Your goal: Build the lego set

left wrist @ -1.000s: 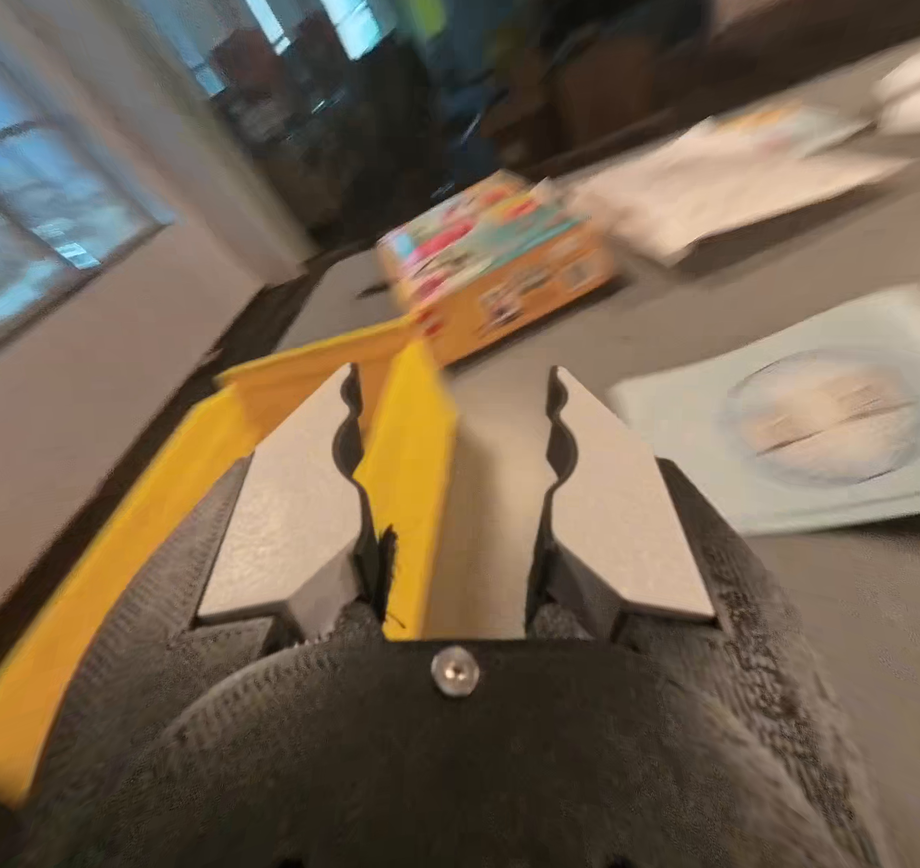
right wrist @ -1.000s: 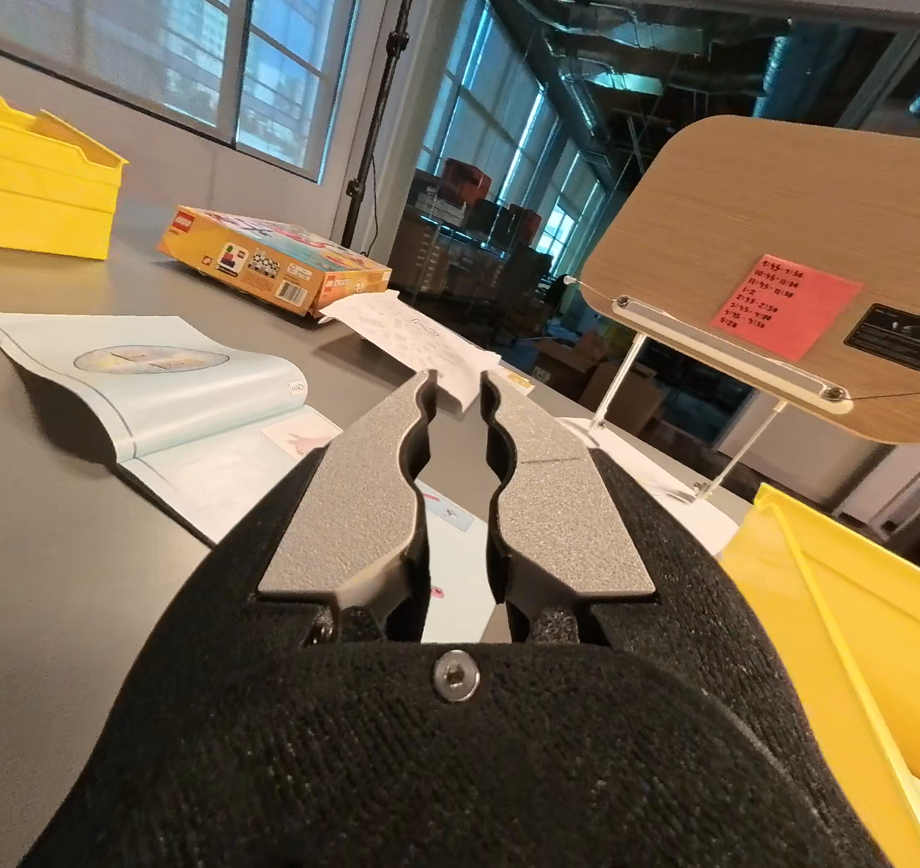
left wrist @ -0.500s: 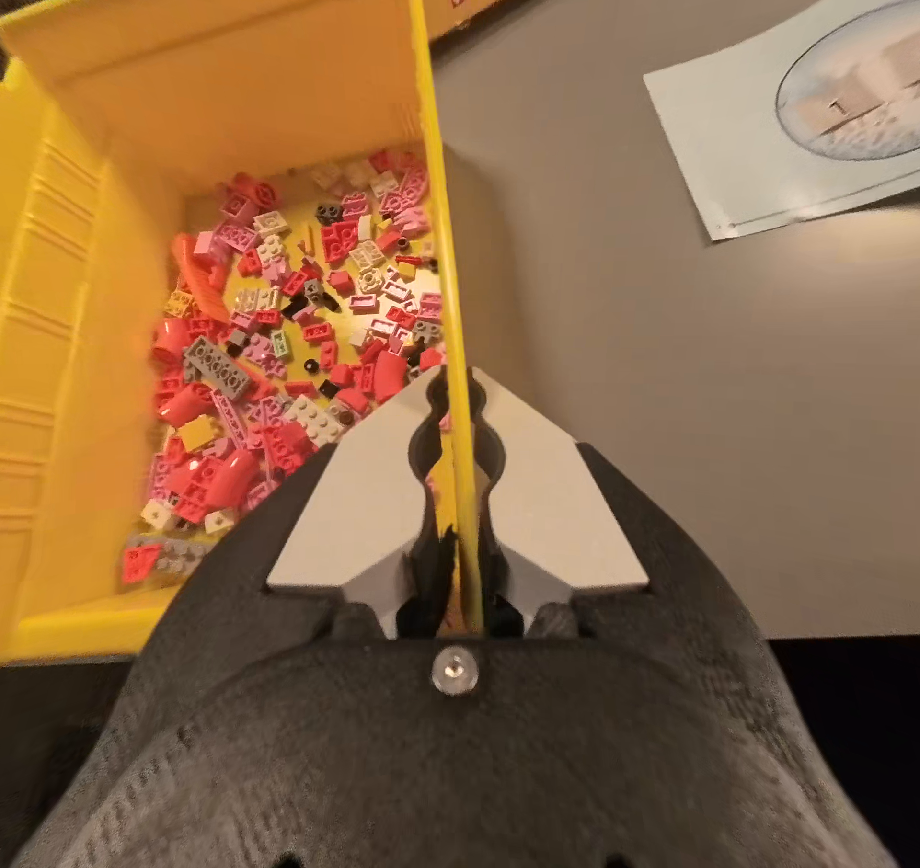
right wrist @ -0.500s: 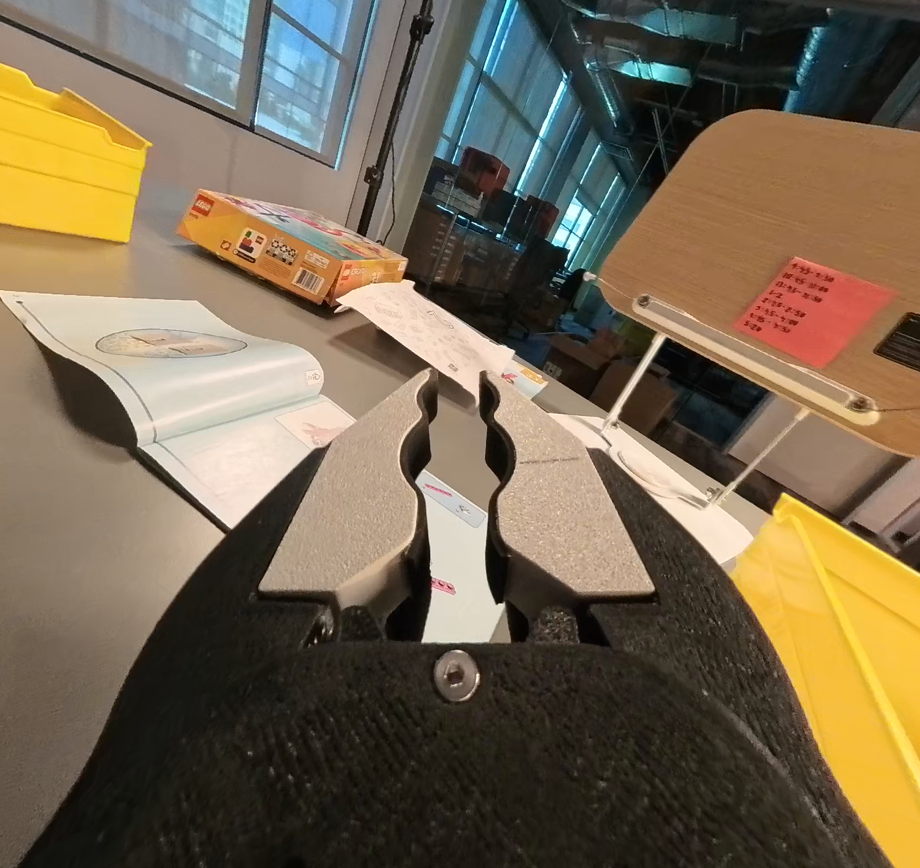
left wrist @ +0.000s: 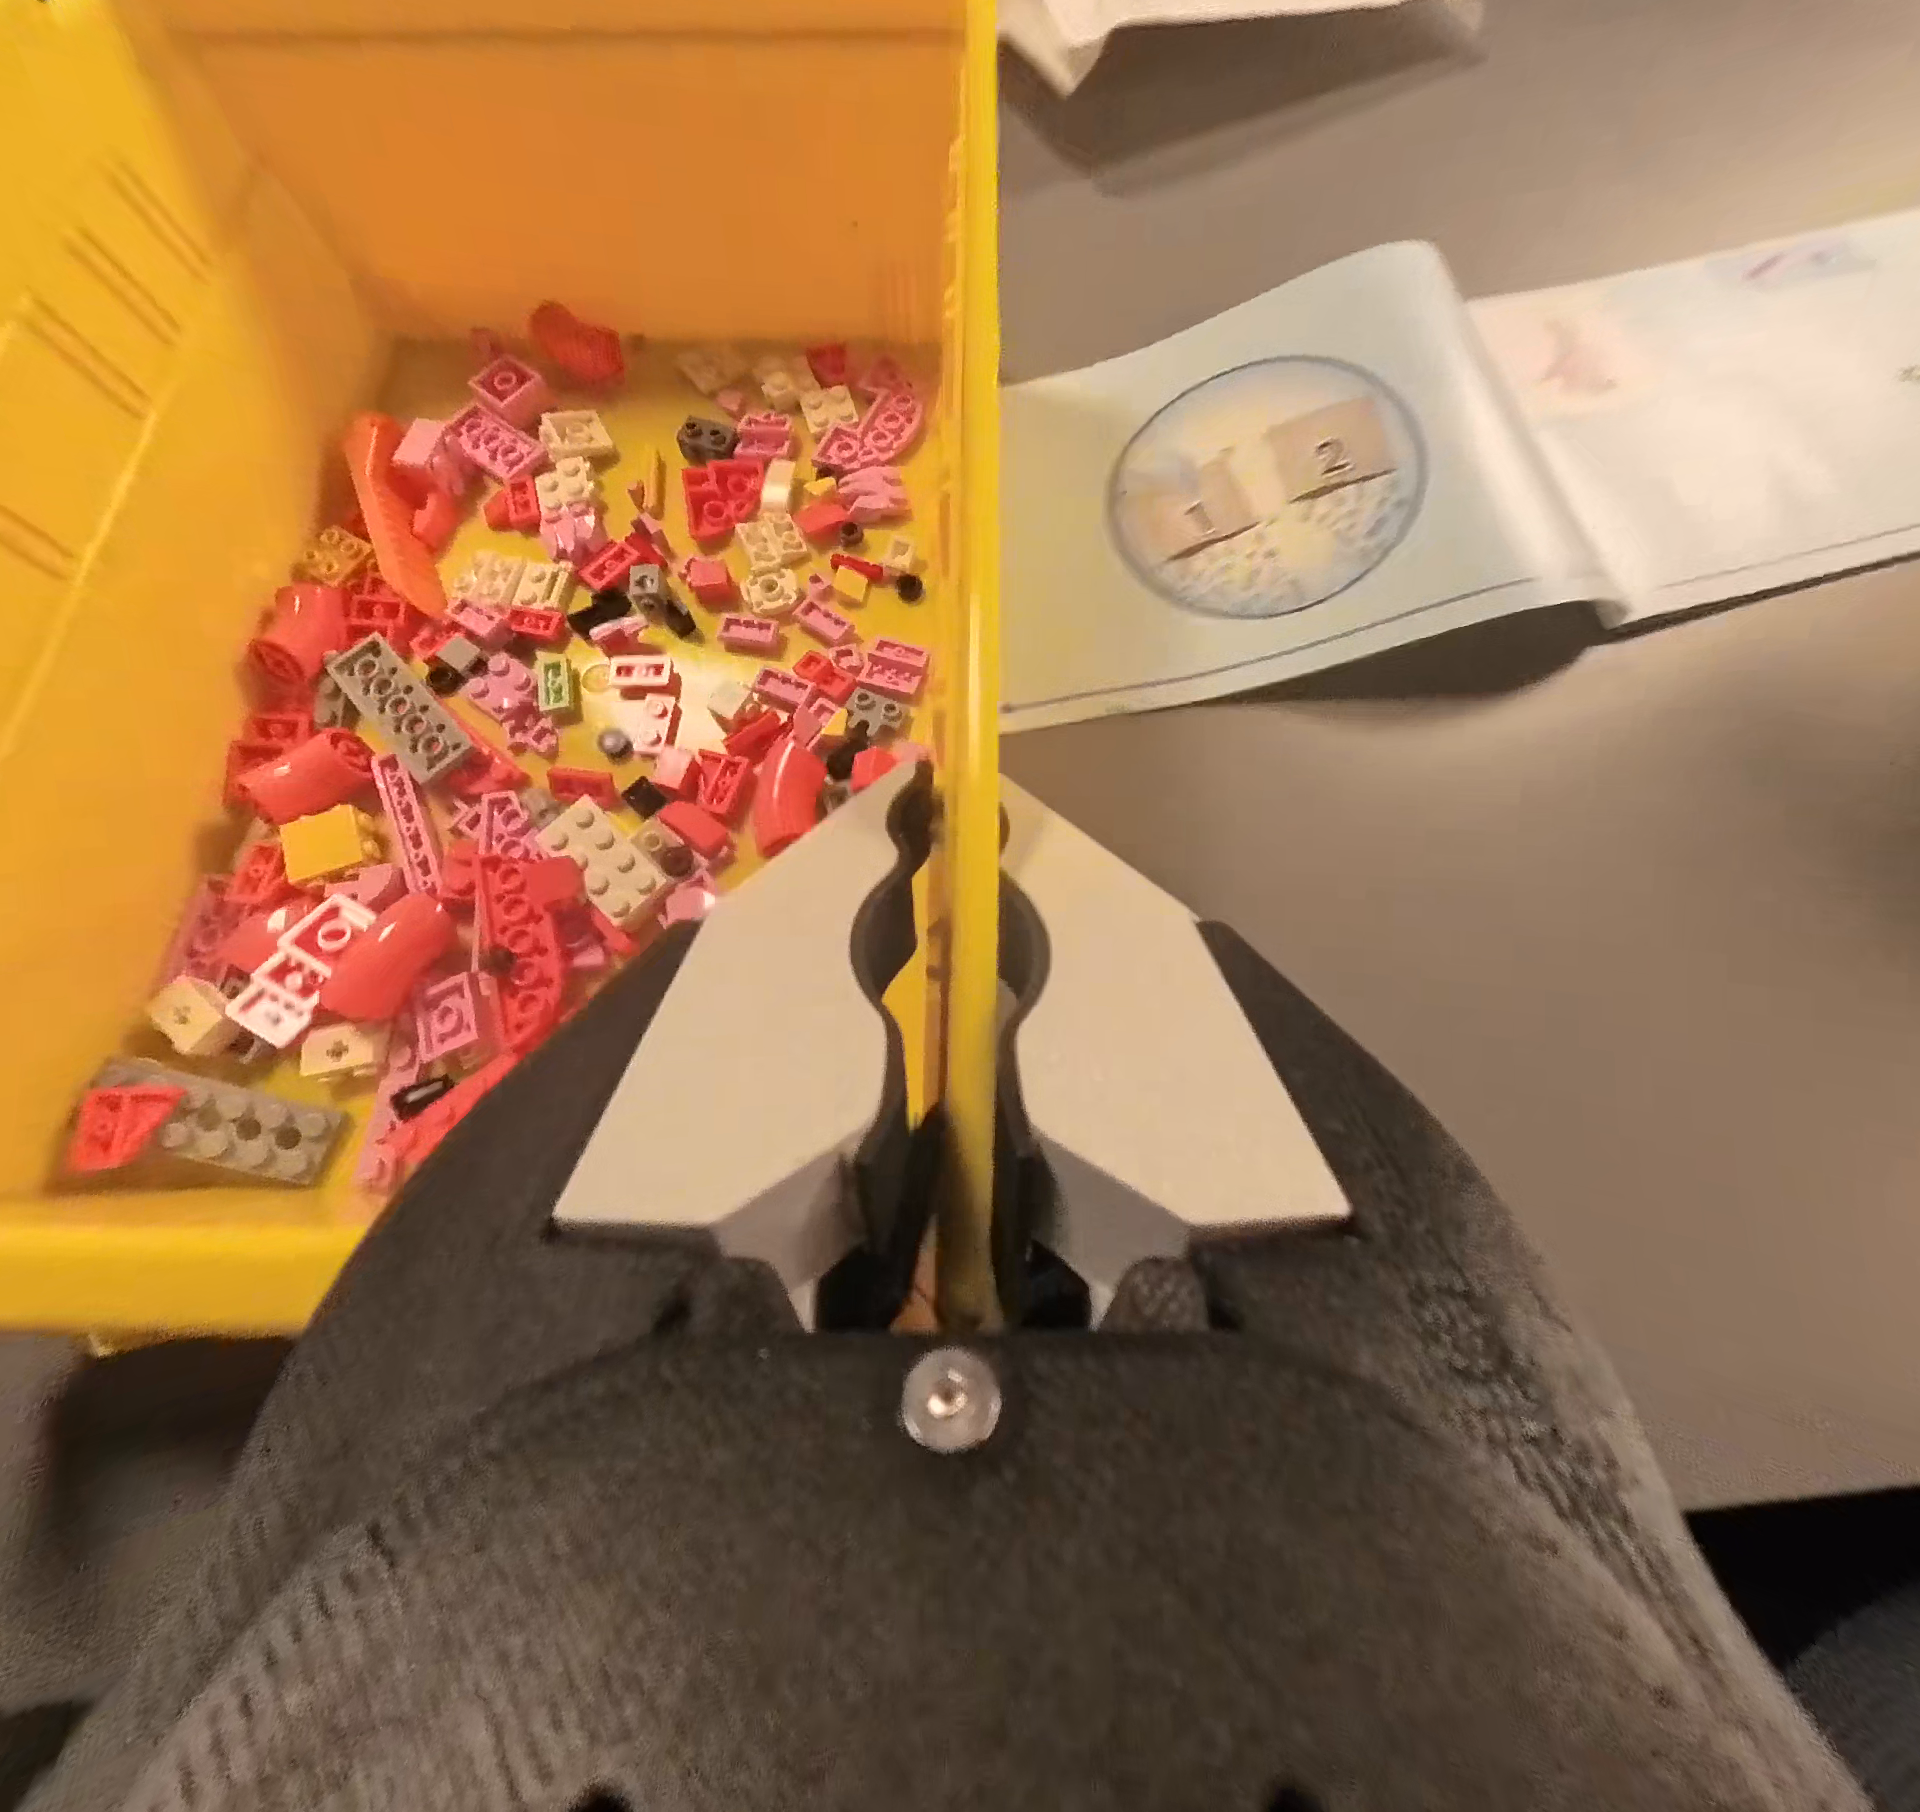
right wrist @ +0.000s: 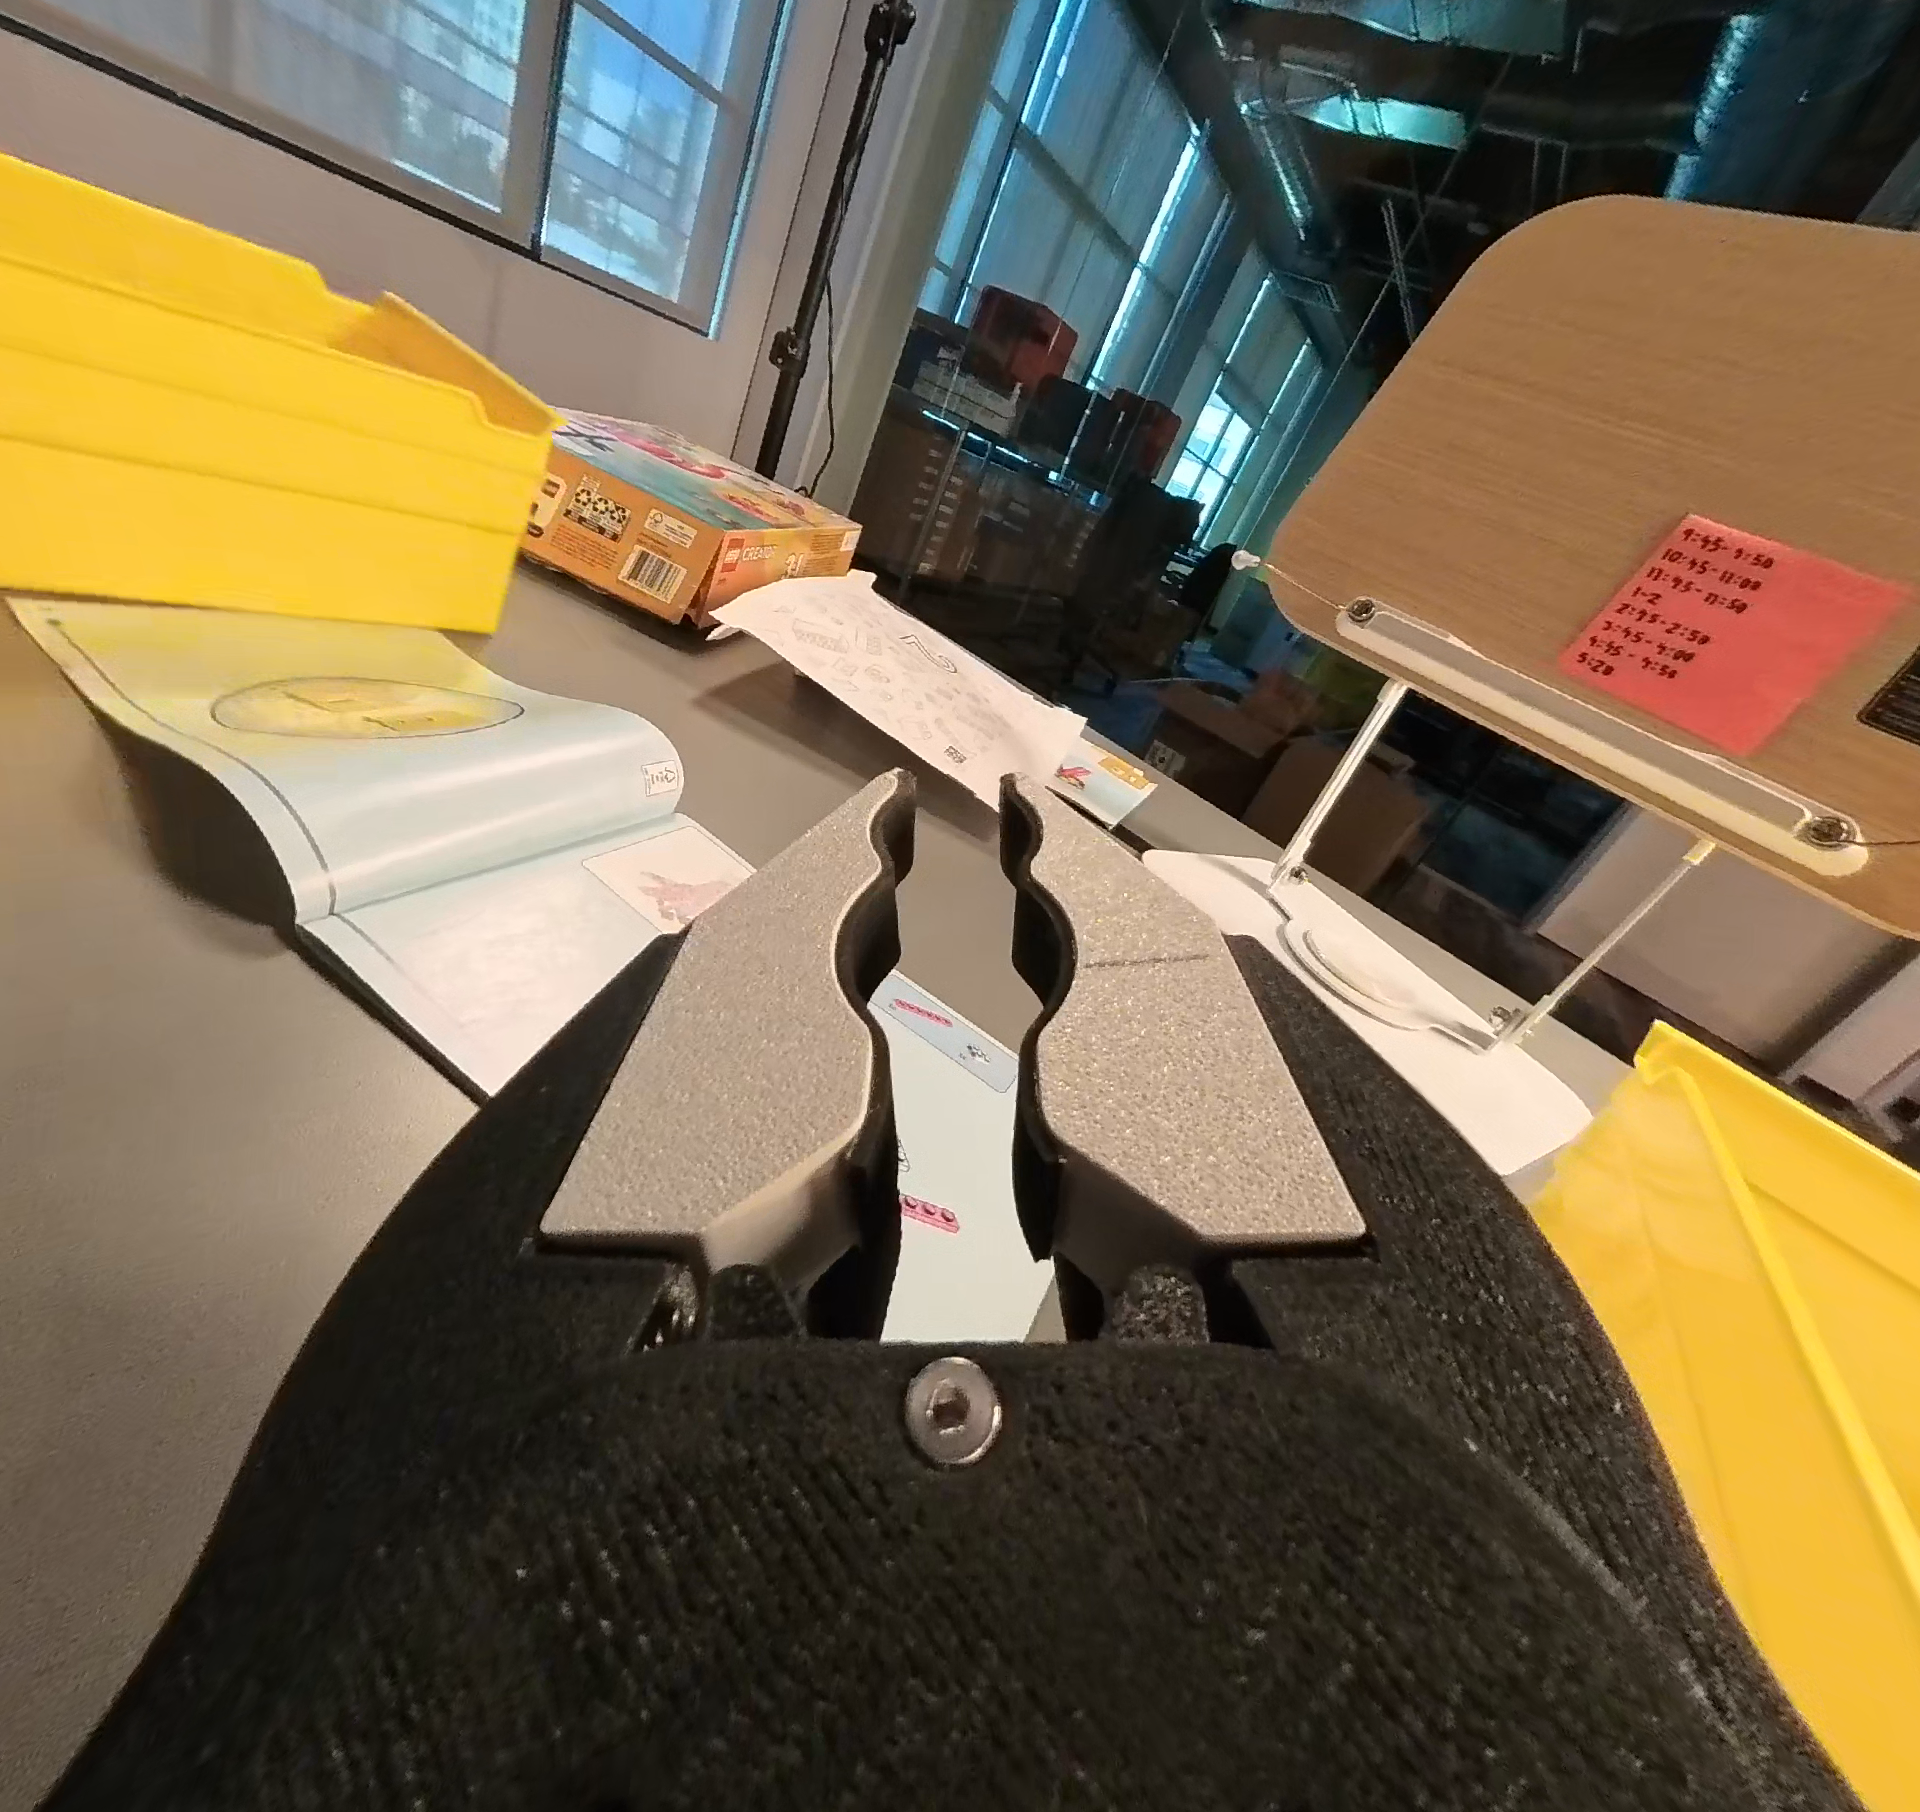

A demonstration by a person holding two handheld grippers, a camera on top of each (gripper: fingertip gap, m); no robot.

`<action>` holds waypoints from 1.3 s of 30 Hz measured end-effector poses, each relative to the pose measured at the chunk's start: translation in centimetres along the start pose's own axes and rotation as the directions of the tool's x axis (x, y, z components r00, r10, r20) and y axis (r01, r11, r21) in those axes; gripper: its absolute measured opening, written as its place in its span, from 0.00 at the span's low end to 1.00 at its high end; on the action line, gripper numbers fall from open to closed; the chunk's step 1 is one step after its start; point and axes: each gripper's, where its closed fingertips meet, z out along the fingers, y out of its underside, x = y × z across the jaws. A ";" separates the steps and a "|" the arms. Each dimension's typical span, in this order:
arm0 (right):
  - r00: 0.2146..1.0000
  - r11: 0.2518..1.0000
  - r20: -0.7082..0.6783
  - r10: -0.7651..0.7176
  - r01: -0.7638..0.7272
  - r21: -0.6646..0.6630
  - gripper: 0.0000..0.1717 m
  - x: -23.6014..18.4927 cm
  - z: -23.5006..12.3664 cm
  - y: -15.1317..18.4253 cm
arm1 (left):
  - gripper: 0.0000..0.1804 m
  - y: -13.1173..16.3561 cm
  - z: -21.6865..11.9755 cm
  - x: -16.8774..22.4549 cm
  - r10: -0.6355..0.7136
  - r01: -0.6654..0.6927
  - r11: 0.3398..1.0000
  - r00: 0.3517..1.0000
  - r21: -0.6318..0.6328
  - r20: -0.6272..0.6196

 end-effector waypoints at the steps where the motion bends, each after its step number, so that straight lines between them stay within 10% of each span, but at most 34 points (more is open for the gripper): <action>1: 1.000 1.000 0.000 0.003 -0.003 0.000 0.08 0.0 0.0 0.0 | 0.05 -0.7 -0.3 0.8 0.017 -0.016 0.999 0.999 0.034 -0.031; 4: 1.000 1.000 0.001 0.012 -0.012 0.004 0.08 0.1 -0.1 -0.1 | 0.27 -4.7 -3.3 -1.1 -0.016 0.025 0.981 0.999 0.193 -0.049; 7: 1.000 1.000 0.002 0.015 -0.015 -0.001 0.08 0.1 0.1 0.0 | 0.12 -8.1 -6.0 -7.8 -0.124 0.100 0.944 0.990 0.314 0.060; 11: 1.000 1.000 0.004 0.011 -0.011 -0.008 0.08 0.0 0.2 0.1 | 0.11 -4.5 -2.9 -12.0 -0.109 0.118 0.988 0.990 -0.096 0.094; 18: 1.000 1.000 0.002 0.022 -0.022 -0.017 0.08 0.1 0.2 0.3 | 0.05 2.4 3.1 -12.1 -0.063 0.063 0.846 0.998 -0.530 0.019; 35: 1.000 0.999 0.012 0.027 -0.026 -0.031 0.09 -0.1 0.3 0.6 | 0.03 3.9 4.3 -13.7 -0.021 0.065 0.796 0.997 -0.602 0.079; 39: 1.000 0.999 0.009 0.027 -0.026 -0.029 0.09 -0.1 0.3 0.6 | 0.02 0.4 3.3 -14.1 0.032 0.036 0.890 0.990 -0.454 0.140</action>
